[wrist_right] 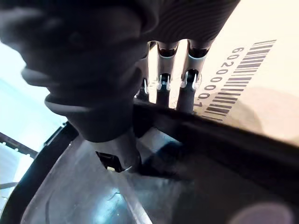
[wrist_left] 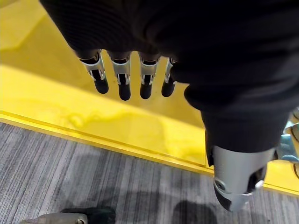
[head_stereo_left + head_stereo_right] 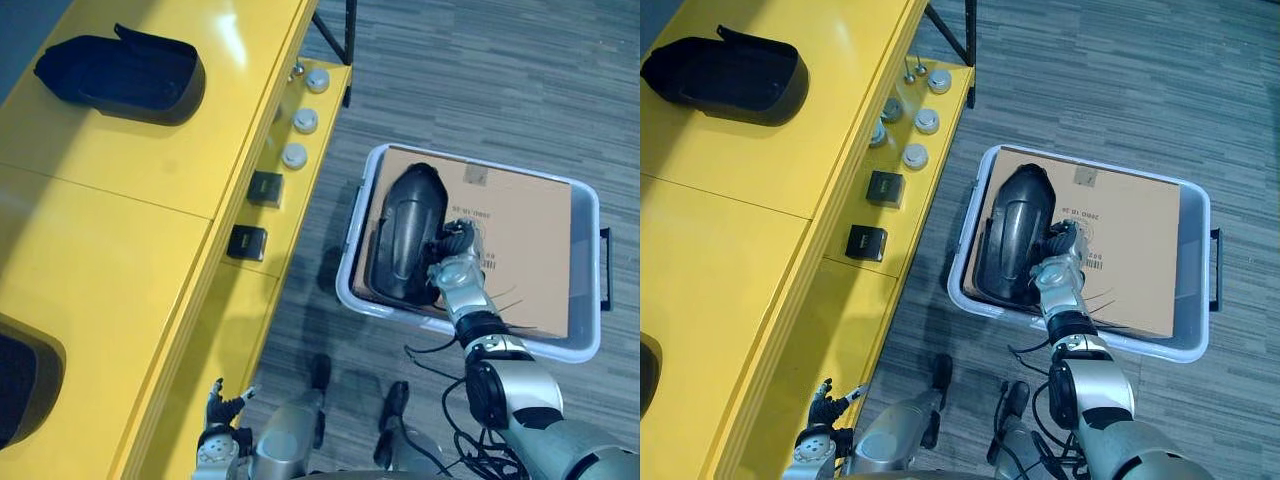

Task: Walk over and take plastic housings, then place them on the shelf

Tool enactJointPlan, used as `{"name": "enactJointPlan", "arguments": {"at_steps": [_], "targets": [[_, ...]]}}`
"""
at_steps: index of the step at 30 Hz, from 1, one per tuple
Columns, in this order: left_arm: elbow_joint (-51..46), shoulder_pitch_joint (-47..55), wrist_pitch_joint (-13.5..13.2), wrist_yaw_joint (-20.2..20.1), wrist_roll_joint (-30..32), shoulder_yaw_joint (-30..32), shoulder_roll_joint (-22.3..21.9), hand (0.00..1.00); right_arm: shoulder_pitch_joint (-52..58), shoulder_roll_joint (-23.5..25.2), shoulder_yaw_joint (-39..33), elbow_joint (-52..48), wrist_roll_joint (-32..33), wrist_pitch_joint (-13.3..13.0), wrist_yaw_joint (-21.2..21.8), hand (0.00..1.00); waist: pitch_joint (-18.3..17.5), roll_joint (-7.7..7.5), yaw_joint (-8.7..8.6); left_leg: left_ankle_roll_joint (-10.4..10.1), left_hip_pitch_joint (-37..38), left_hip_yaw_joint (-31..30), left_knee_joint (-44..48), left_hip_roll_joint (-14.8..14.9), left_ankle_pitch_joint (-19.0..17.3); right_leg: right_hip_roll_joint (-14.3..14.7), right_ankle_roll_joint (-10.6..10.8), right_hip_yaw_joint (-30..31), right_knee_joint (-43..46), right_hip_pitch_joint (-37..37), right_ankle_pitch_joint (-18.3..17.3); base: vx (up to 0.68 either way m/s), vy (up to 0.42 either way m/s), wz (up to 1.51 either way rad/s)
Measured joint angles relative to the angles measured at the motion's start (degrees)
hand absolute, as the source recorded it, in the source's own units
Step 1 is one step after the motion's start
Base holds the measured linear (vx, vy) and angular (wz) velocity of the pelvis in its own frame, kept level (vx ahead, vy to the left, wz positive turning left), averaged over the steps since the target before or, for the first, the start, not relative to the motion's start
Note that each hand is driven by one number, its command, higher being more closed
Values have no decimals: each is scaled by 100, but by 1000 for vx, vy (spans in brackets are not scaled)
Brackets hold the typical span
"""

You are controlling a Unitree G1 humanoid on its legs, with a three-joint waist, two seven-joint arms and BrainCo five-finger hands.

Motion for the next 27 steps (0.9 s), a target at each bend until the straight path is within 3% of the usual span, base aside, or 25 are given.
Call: {"name": "enactJointPlan", "arguments": {"at_steps": [5,10,16,19,22,27], "targets": [[106,-28,-24,9,-45,0,3,0,124,194,248,-64,132,20,72,100,6,-6,-15,-3,149,80,-191,3,72,3,2,114,-1,3,-1,-36,-4,-12],[110,-25,-34,-2,-44,1,1,0,733,293,275,-954,85,30,138,100,4,-14,-38,21,270,135,-296,-3,118,-6,2,141,0,59,-1,3,3,-5],[-45,7,-28,-26,-29,0,15,0,1406,288,202,-2288,76,89,89,100,-18,-51,-184,21,372,151,-296,-5,118,-11,5,145,-1,150,0,3,-4,-1],[-470,43,-27,-37,9,-66,-65,0,1781,298,123,-3072,69,90,-53,100,-48,-61,-209,21,419,146,-296,-3,118,-10,14,145,-9,208,-4,0,0,0],[-1081,142,-32,-48,30,-363,-144,0,1977,389,103,-3608,53,74,-260,100,-219,-175,-311,18,418,167,-296,1,114,-12,46,191,-25,200,-27,-15,-18,-6],[-2633,312,-57,-33,68,-685,-291,0,2474,619,121,-4667,-3,-72,-523,100,-502,-248,-460,5,435,188,-283,3,100,-9,98,243,-71,229,-74,-6,-18,-5]]}}
